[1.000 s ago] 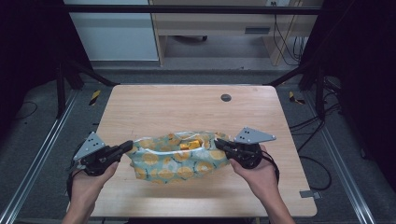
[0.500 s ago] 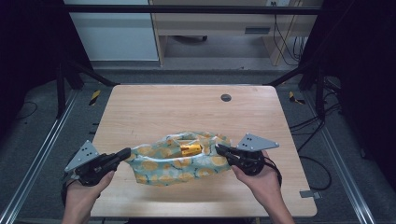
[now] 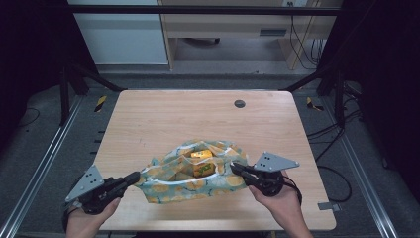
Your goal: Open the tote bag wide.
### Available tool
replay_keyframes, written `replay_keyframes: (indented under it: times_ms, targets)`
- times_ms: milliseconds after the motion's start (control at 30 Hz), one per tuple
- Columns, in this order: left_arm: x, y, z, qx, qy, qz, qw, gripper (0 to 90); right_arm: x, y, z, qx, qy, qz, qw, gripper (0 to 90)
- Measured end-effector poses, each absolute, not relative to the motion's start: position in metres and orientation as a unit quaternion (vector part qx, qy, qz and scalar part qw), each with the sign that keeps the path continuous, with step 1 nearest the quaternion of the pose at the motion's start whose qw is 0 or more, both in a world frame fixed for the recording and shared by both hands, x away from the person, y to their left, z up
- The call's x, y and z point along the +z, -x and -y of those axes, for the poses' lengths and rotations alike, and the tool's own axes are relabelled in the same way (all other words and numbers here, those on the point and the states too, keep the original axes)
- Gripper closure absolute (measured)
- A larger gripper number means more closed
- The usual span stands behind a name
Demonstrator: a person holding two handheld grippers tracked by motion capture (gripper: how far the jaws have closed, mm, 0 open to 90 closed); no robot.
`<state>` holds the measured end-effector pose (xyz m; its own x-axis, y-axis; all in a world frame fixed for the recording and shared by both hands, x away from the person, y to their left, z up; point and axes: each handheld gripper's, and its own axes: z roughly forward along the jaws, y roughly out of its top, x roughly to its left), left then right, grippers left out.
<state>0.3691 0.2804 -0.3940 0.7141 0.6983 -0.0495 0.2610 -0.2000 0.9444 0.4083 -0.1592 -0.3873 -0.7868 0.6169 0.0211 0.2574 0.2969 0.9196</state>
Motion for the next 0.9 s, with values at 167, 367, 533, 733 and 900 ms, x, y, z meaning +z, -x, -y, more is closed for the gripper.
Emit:
replay_keyframes:
  times_ms: [167,367,533,733,900]
  targets:
    - [-0.408,-0.37,-0.277,0.186,-0.763,-0.316,0.532,90.0,-0.395,-0.408,0.161,0.518,-0.281,-0.791,0.166,88.0]
    - [-0.426,-0.374,-0.27,0.174,-0.782,-0.31,0.511,90.0,-0.408,-0.41,0.164,0.502,-0.285,-0.801,0.157,88.2]
    - [-0.434,-0.374,-0.271,0.166,-0.785,-0.311,0.509,90.0,-0.418,-0.41,0.168,0.501,-0.282,-0.806,0.144,88.4]
    - [-0.45,-0.38,-0.267,0.147,-0.809,-0.312,0.475,90.0,-0.43,-0.412,0.168,0.485,-0.282,-0.818,0.13,88.4]
    - [-0.459,-0.384,-0.263,0.149,-0.824,-0.315,0.447,90.0,-0.446,-0.419,0.165,0.457,-0.298,-0.83,0.112,88.3]
